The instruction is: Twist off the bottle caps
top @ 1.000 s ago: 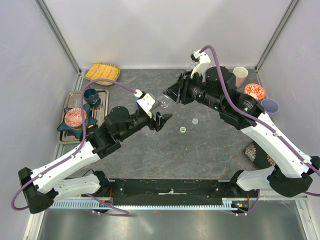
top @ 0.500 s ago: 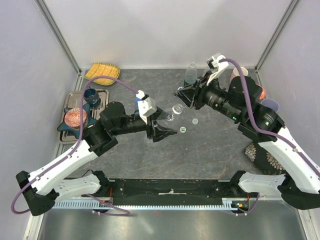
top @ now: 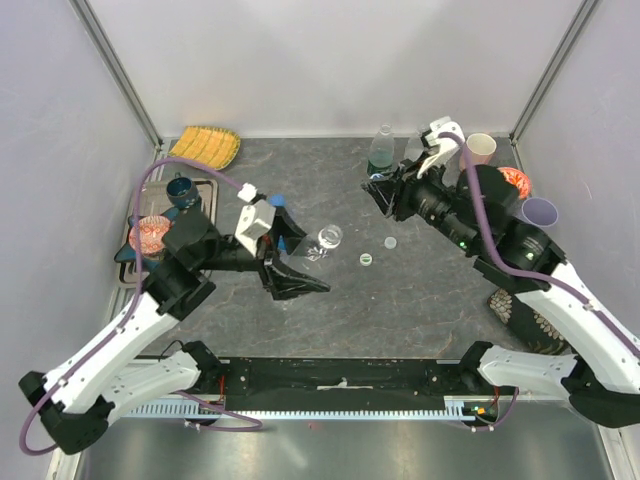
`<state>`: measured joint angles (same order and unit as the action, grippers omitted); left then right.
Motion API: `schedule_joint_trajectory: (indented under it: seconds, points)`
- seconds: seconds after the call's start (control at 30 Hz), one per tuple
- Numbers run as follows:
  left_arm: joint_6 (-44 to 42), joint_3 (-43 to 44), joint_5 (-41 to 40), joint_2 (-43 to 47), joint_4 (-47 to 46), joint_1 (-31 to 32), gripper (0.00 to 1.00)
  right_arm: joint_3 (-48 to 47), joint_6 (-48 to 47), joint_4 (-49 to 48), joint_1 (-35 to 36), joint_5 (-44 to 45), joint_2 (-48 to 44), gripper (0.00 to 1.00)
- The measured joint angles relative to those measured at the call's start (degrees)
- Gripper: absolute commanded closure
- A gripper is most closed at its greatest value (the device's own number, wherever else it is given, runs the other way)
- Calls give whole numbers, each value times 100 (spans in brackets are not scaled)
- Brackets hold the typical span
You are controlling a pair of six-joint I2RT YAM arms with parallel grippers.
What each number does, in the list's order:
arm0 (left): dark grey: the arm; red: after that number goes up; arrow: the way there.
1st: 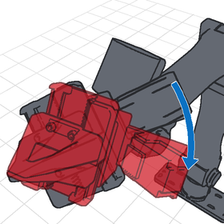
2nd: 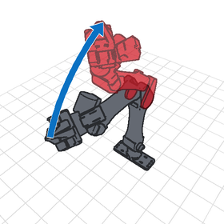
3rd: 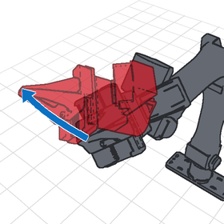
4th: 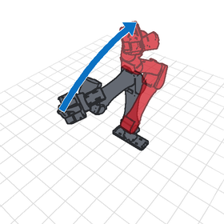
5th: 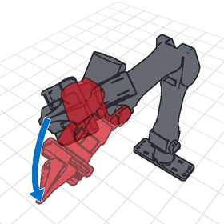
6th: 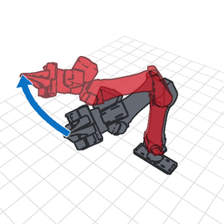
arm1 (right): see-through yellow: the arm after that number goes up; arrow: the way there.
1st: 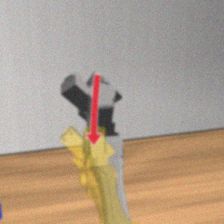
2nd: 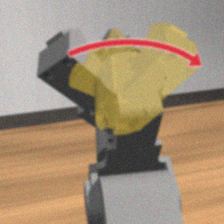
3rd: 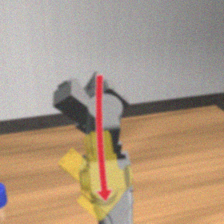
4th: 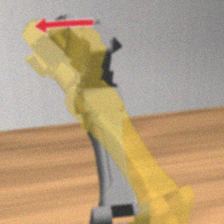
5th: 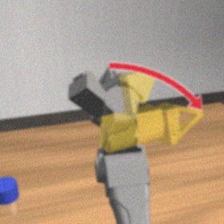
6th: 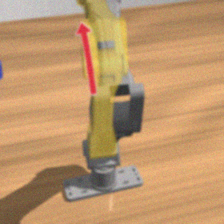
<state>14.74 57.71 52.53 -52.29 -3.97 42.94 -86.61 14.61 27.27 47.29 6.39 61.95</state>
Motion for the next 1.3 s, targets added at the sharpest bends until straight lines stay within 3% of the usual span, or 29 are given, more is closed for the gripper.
schedule_joint_trajectory:
  seconds: [0.2,0.43,1.07,1.13,1.17,1.3]
  points:
    - [-46,-400,-942,1333,380,-11,63,1626,223,-280,-96,903,192,100]
    - [-197,-573,-1884,2085,605,-11,64,3147,560,-866,-103,931,1821,100]
    - [-205,-1196,-2374,2323,984,-11,64,3338,951,-2389,-101,573,3681,100]
    - [-203,-1233,-2396,2339,990,-11,64,3355,970,-2422,-101,577,3757,94]
    - [-203,-1248,-2400,2343,988,-11,64,3362,981,-2457,-101,592,3788,83]
    - [-205,-1296,-2406,2352,988,-11,63,3362,1008,-2573,-79,640,3829,56]
